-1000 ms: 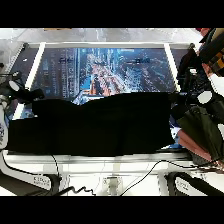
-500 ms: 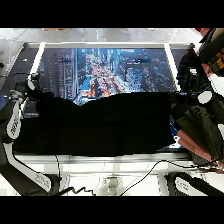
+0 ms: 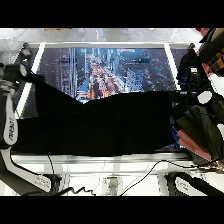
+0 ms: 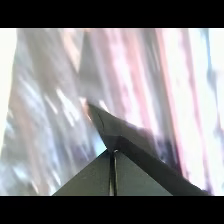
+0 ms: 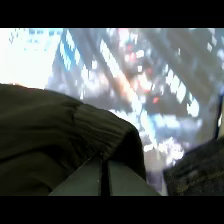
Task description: Fold the clothes and pants, and hang the long-sleeved shirts on hangers.
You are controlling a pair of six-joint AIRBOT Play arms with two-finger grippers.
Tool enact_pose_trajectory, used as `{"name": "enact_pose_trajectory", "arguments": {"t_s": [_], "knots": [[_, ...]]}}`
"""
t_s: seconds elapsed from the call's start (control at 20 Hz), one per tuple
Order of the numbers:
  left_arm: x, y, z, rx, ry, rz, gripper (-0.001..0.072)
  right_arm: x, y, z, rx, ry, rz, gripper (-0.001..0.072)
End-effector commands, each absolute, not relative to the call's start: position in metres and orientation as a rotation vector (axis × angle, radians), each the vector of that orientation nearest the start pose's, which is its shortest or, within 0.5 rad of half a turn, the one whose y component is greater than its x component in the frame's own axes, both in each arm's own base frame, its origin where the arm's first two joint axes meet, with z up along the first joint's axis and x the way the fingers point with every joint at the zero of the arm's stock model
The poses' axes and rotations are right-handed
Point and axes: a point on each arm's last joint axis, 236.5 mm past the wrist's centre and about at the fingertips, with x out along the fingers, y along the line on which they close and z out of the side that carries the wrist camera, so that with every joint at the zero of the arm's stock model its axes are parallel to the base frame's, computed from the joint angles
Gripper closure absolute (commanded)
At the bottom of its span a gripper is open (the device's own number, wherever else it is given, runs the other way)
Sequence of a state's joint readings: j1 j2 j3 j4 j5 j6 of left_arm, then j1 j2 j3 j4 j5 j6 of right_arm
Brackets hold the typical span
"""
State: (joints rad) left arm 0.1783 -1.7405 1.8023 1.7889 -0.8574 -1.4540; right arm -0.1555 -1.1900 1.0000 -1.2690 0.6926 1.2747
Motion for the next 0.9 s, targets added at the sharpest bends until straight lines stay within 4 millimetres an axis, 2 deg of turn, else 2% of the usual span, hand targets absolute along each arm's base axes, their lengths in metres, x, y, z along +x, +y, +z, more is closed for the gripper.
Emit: {"name": "enact_pose_trajectory", "arguments": {"t_s": [0.0,0.05,0.1,0.25,0.35,0.45,0.55,0.65,0.7,0.8,0.85], "knots": [[0.588,0.154,0.196,0.291,0.549,0.288,0.0699,0.454,-0.031,0.053,0.113,0.762,0.017,0.0692],[0.581,0.158,0.206,0.29,0.546,0.301,0.07,0.455,-0.032,0.053,0.111,0.76,0.015,0.0692],[0.572,0.165,0.207,0.282,0.567,0.316,0.07,0.455,-0.032,0.05,0.107,0.767,0.015,0.0692],[0.539,0.193,0.175,0.213,0.733,0.382,0.0702,0.454,-0.034,0.033,0.101,0.807,0.013,0.0692],[0.513,0.212,0.135,0.152,0.866,0.426,0.0703,0.452,-0.033,0.019,0.117,0.839,0.009,0.0692],[0.482,0.223,0.078,0.089,1.019,0.456,0.0702,0.45,-0.032,0.002,0.133,0.878,0.008,0.0692],[0.45,0.22,0.015,0.034,1.161,0.467,0.0701,0.446,-0.032,-0.014,0.139,0.915,0.009,0.0692],[0.417,0.208,-0.039,0.02,1.291,0.443,0.0699,0.444,-0.031,-0.023,0.142,0.935,0.009,0.0692],[0.403,0.2,-0.059,0.009,1.344,0.428,0.07,0.444,-0.031,-0.024,0.143,0.936,0.008,0.0692],[0.384,0.196,-0.077,-0.043,1.39,0.469,0.0676,0.445,-0.032,-0.024,0.142,0.935,0.008,0.0692],[0.382,0.203,-0.076,-0.117,1.365,0.545,0.0579,0.444,-0.031,-0.023,0.142,0.935,0.008,0.0692]]}}
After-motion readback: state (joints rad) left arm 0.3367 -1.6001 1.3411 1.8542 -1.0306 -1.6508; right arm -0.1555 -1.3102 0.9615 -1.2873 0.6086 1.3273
